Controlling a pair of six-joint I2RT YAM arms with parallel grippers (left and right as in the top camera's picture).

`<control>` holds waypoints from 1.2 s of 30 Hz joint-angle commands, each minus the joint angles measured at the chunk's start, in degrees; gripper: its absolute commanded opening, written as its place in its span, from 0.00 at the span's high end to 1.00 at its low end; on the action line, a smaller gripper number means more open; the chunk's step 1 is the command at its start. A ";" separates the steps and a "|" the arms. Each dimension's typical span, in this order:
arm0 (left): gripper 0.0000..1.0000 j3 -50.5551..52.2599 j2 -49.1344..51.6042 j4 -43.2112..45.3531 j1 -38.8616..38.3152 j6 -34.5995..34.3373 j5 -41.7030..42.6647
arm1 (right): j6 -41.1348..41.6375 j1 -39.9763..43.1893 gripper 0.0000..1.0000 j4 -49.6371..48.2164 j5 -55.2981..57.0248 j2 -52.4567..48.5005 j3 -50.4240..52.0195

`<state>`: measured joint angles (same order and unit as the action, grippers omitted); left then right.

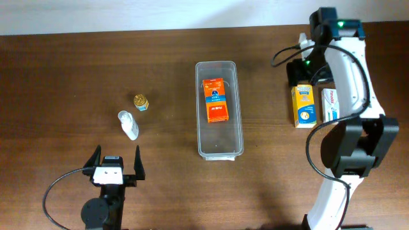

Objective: Pack container
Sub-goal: 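Open the right gripper and move it to the yellow WOODS' box, then grasp the yellow WOODS' box with the right gripper and lift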

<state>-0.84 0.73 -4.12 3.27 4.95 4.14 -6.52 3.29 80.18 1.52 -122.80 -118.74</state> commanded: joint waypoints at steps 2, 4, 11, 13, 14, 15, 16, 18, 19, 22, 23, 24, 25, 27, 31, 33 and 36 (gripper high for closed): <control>0.00 0.33 -0.35 -0.04 0.26 0.55 0.79 | -2.93 1.31 0.18 -2.60 -0.68 -0.33 4.98; 0.01 0.33 -0.35 -0.04 0.26 0.55 0.79 | -2.91 1.99 0.18 -3.63 -0.72 -0.37 6.08; 0.01 0.33 -0.35 -0.04 0.26 0.55 0.79 | -2.93 2.91 0.17 -7.98 -1.11 -0.37 11.74; 0.01 0.33 -0.35 -0.04 0.26 0.55 0.79 | -2.91 2.91 0.17 -9.31 -1.09 -0.37 13.64; 0.00 0.33 -0.35 -0.04 0.26 0.55 0.79 | -2.91 2.91 0.17 -9.94 -1.09 -0.37 14.43; 0.01 0.33 -0.35 -0.04 0.26 0.55 0.79 | -2.93 2.93 0.17 -10.73 -1.07 -0.37 15.34; 0.00 0.33 -0.35 -0.04 0.26 0.55 0.79 | -2.93 2.97 0.17 -11.26 -1.09 -0.37 15.93; 0.01 0.33 -0.35 -0.04 0.26 0.55 0.79 | -2.91 3.13 0.17 -12.39 -1.11 -0.37 17.18; 0.01 0.33 -0.35 -0.04 0.26 0.55 0.79 | -2.91 3.17 0.17 -12.81 -1.11 -0.37 17.66; 0.01 0.33 -0.35 -0.04 0.26 0.55 0.79 | -2.93 3.21 0.17 -13.86 -1.09 -0.37 18.67; 0.01 0.33 -0.35 -0.04 0.26 0.55 0.79 | -2.93 3.21 0.17 -14.08 -1.11 -0.37 18.80; 0.01 0.33 -0.35 -0.04 0.26 0.55 0.81 | -2.93 3.21 0.17 -14.25 -1.11 -0.37 18.86; 0.01 0.33 -0.35 -0.04 0.26 0.55 0.79 | -2.97 3.23 0.17 -14.51 -1.07 -0.37 18.88; 0.01 0.33 -0.35 -0.04 0.26 0.55 0.79 | -3.19 3.23 0.16 -15.45 -0.83 -0.37 19.21; 0.01 0.33 -0.35 -0.04 0.26 0.55 0.79 | -3.58 3.80 0.14 -17.42 -0.90 -0.37 20.65; 0.00 0.33 -0.35 -0.04 0.26 0.55 0.79 | -3.58 4.20 0.14 -18.12 -0.87 -0.39 21.33; 0.01 0.33 -0.35 -0.04 0.26 0.55 0.79 | -3.58 4.68 0.14 -18.29 -0.90 -0.44 21.70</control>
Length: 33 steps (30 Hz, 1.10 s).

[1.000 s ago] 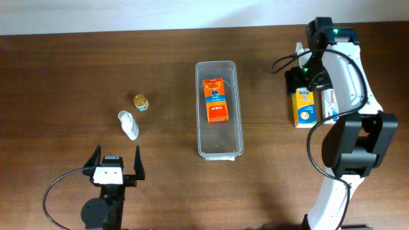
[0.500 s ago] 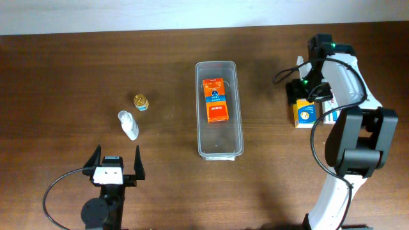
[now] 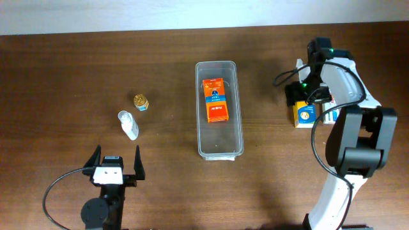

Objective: Pack container
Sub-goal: 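Grasp the yellow WOODS' box with the right gripper and lift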

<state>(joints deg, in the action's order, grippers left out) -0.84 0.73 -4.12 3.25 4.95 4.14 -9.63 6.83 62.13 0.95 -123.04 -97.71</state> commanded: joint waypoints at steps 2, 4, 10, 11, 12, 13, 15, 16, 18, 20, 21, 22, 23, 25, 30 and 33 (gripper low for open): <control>0.01 0.33 -0.35 -0.04 0.28 0.55 0.79 | -0.68 1.18 0.14 -0.28 -0.33 -0.22 0.70; 0.01 0.33 -0.35 -0.04 0.28 0.55 0.79 | -0.68 1.18 0.14 -0.63 -0.33 -0.24 0.70; 0.00 0.33 -0.35 -0.04 0.28 0.55 0.79 | -0.66 1.16 0.14 -1.33 -0.81 -1.25 0.70; 0.00 0.33 -0.35 -0.04 0.28 0.55 0.79 | -0.66 1.16 0.14 -1.36 -0.79 -1.77 0.70; 0.01 0.33 -0.35 -0.04 0.28 0.55 0.79 | -0.66 1.11 0.14 -1.33 -0.79 -2.08 0.70; 0.01 0.33 -0.35 -0.04 0.28 0.55 0.79 | -0.66 1.11 0.14 -1.33 -0.76 -2.54 0.70; 0.01 0.33 -0.35 -0.04 0.28 0.55 0.79 | -0.63 1.11 0.14 -1.33 -0.79 -3.19 0.70; 0.01 0.33 -0.35 -0.04 0.28 0.55 0.79 | -0.63 1.11 0.14 -1.33 -0.79 -3.52 0.70; 0.01 0.33 -0.35 -0.04 0.28 0.55 0.79 | -0.63 1.11 0.14 -1.33 -0.74 -3.67 0.70; 0.00 0.33 -0.35 -0.04 0.28 0.55 0.79 | -0.66 1.11 0.15 -1.40 -0.74 -3.67 0.70; 0.01 0.33 -0.35 -0.04 0.28 0.55 0.79 | -0.63 1.11 0.16 -1.49 -0.74 -3.67 0.70; 0.01 0.33 -0.35 -0.04 0.28 0.55 0.79 | -0.63 1.11 0.17 -1.53 -0.74 -3.67 0.70; 0.00 0.33 -0.35 -0.04 0.28 0.55 0.79 | -0.63 1.11 0.19 -1.53 -0.74 -3.67 0.70; 0.01 0.33 -0.35 -0.04 0.28 0.55 0.79 | -0.63 1.11 0.24 -1.57 -0.76 -3.67 0.68; 0.01 0.33 -0.35 -0.04 0.28 0.55 0.79 | -0.28 1.11 0.53 -1.55 -0.76 -3.67 0.63; 0.01 0.33 -0.35 -0.04 0.28 0.55 0.79 | 1.11 1.11 0.56 -1.51 -0.79 -3.65 0.42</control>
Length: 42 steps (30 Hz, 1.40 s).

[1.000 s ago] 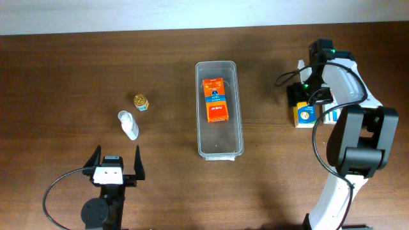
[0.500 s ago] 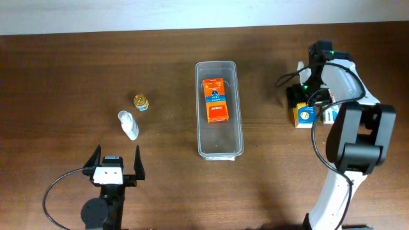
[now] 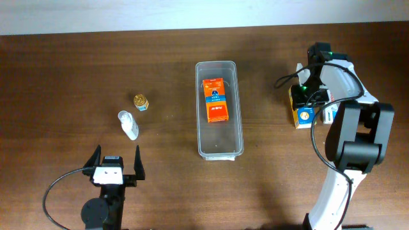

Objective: Pack container
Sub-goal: 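Grasp the yellow WOODS' box with the right gripper and lift, then carry the yellow box into the container beside the orange box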

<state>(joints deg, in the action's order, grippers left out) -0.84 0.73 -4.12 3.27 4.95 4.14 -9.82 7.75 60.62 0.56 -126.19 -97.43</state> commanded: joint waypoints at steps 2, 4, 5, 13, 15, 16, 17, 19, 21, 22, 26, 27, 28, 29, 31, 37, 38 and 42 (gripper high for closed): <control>0.01 0.33 -0.35 -0.04 0.26 0.55 0.79 | 1.31 0.15 0.56 0.13 -0.42 -0.50 -0.26; 0.01 0.33 -0.35 -0.04 0.26 0.55 0.79 | 1.81 0.13 0.56 1.09 -0.48 -0.50 -1.40; 0.01 0.33 -0.35 -0.04 0.26 0.55 0.79 | 1.95 0.13 0.56 1.95 -1.01 -0.50 -2.32; 0.01 0.33 -0.35 -0.04 0.26 0.55 0.79 | 1.95 -0.31 0.55 14.56 -7.21 -0.39 -16.15; 0.00 0.33 -0.35 -0.04 0.26 0.55 0.79 | 1.95 -1.07 0.55 18.69 -8.70 -0.39 -20.68; 0.01 0.33 -0.35 -0.04 0.26 0.55 0.79 | 1.99 -1.49 0.55 20.35 -9.25 -0.39 -22.58; 0.00 0.33 -0.35 -0.04 0.26 0.55 0.79 | 2.49 -2.08 0.55 22.18 -9.49 -0.39 -24.76; 0.01 0.33 -0.35 -0.04 0.26 0.55 0.79 | 3.50 -3.43 0.55 25.64 -9.68 -0.39 -28.96; 0.00 0.33 -0.35 -0.04 0.26 0.55 0.79 | 4.26 -5.20 0.54 28.70 -10.34 -0.39 -33.07; 0.00 0.33 -0.35 -0.04 0.26 0.55 0.79 | 4.90 -6.10 0.54 29.92 -10.54 -0.39 -34.86; 0.01 0.33 -0.35 -0.04 0.26 0.55 0.79 | 8.96 -10.86 0.54 33.55 -10.71 -0.39 -41.03; 0.01 0.33 -0.35 -0.04 0.26 0.55 0.79 | 9.53 -11.47 0.54 33.68 -10.71 -0.39 -41.40; 0.01 0.33 -0.35 -0.04 0.26 0.55 0.79 | 10.69 -12.68 0.54 33.66 -10.71 -0.39 -41.86; 0.01 0.33 -0.35 -0.04 0.26 0.55 0.79 | 11.65 -13.62 0.54 33.68 -10.73 -0.39 -42.10; 0.01 0.33 -0.35 -0.04 0.26 0.55 0.79 | 13.55 -15.89 0.54 33.64 -10.73 -0.39 -42.14; 0.01 0.33 -0.35 -0.04 0.26 0.55 0.79 | 17.03 -22.29 0.51 32.22 -10.95 -0.42 -42.14; 0.01 0.33 -0.35 -0.04 0.26 0.55 0.79 | 18.01 -23.34 0.51 31.82 -10.95 -0.44 -42.10; 0.01 0.33 -0.35 -0.04 0.26 0.55 0.79 | 20.00 -27.10 0.50 29.81 -10.88 -0.63 -42.07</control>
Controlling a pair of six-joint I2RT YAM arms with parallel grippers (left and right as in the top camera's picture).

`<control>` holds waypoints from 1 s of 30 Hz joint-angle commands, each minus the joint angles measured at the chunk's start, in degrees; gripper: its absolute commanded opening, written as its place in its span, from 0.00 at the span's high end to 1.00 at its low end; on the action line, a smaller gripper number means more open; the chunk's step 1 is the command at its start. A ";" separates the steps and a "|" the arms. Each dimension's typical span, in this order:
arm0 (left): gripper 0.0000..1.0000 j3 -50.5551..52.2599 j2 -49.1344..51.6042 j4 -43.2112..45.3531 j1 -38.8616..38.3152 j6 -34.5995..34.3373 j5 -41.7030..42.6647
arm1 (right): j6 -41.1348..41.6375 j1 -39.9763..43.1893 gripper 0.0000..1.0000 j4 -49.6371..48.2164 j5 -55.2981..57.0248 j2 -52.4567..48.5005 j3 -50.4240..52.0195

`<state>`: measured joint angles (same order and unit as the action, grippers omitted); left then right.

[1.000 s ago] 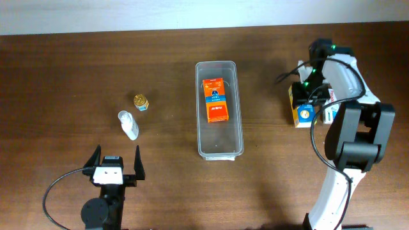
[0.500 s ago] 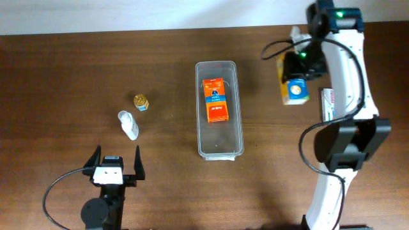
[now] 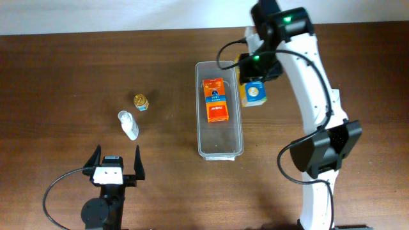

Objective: Pack container
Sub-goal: 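Carry the yellow box into the container beside the orange box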

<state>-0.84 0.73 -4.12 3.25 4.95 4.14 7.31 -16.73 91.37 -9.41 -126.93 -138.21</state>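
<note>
A clear rectangular container [image 3: 199,131] lies at the table's middle with an orange box [image 3: 216,100] inside its far half. My right gripper [image 3: 253,79] is shut on a yellow box [image 3: 255,93], which hangs just beyond the container's right wall near the far end. At the front left my left gripper [image 3: 117,163] stands open with nothing between its fingers. A small white bottle [image 3: 128,124] and a little gold-lidded jar [image 3: 140,101] rest on the table left of the container.
The right arm [image 3: 313,76] stretches from the front right across the right side of the table, covering the spot near the right edge. The table's far edge runs close behind the container.
My right gripper has moved from the right edge of the table to beside the container's right wall, and the yellow box has come with it. The left arm has not moved.
The right gripper first stood just behind the yellow box lying beside a white box at the right edge. It then sat lower over the yellow box's far end, and closer still at the last earlier moment. Now it holds that box next to the container.
</note>
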 commanded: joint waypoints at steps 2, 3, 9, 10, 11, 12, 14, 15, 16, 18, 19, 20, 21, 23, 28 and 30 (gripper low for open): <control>0.01 0.33 -0.35 -0.04 0.28 0.55 0.79 | 4.24 -4.22 0.51 -2.38 -0.94 -0.02 -1.20; 0.01 0.33 -0.35 -0.04 0.28 0.55 0.79 | 4.92 -5.03 0.51 -3.08 -0.90 -0.11 -1.14; 0.01 0.33 -0.35 -0.04 0.28 0.55 0.79 | 7.69 -8.13 0.50 -6.84 -0.44 -0.20 1.07; 0.01 0.33 -0.35 -0.04 0.28 0.55 0.79 | 8.26 -8.46 0.51 -7.76 -0.55 -0.20 2.05; 0.01 0.33 -0.35 -0.04 0.28 0.55 0.79 | 8.48 -8.79 0.51 -8.41 -0.44 -0.20 2.99; 0.01 0.33 -0.35 -0.04 0.28 0.55 0.79 | 8.52 -8.83 0.51 -8.96 -0.50 -0.20 3.69; 0.01 0.33 -0.35 -0.04 0.28 0.55 0.79 | 9.75 -8.94 0.50 -10.62 -0.48 -0.20 5.88; 0.01 0.33 -0.35 -0.04 0.28 0.55 0.79 | 9.73 -8.92 0.50 -11.54 -0.48 -0.20 6.93; 0.01 0.33 -0.35 -0.04 0.28 0.55 0.79 | 9.73 -8.92 0.51 -12.35 -0.48 -0.20 7.72; 0.01 0.33 -0.35 -0.04 0.28 0.55 0.79 | 9.73 -8.92 0.50 -14.58 -0.48 -0.20 9.60; 0.01 0.33 -0.35 -0.04 0.28 0.55 0.79 | 9.75 -8.92 0.51 -15.54 -0.50 -0.20 10.34; 0.01 0.33 -0.35 -0.04 0.28 0.55 0.79 | 9.75 -8.92 0.50 -16.90 -0.48 -0.20 11.34; 0.01 0.33 -0.35 -0.04 0.28 0.55 0.81 | 9.92 -8.92 0.50 -18.05 -0.48 -0.20 12.24; 0.01 0.33 -0.35 -0.04 0.28 0.55 0.79 | 10.64 -8.92 0.50 -19.67 -0.48 -0.20 13.70; 0.01 0.33 -0.35 -0.04 0.28 0.55 0.79 | 10.82 -8.92 0.50 -22.64 -0.26 -0.20 16.98; 0.01 0.33 -0.35 -0.04 0.28 0.55 0.79 | 10.82 -8.92 0.50 -23.23 0.09 -0.20 17.70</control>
<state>-0.84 0.73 -4.12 3.27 4.95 4.14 17.56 -25.41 69.14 -9.58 -127.15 -121.56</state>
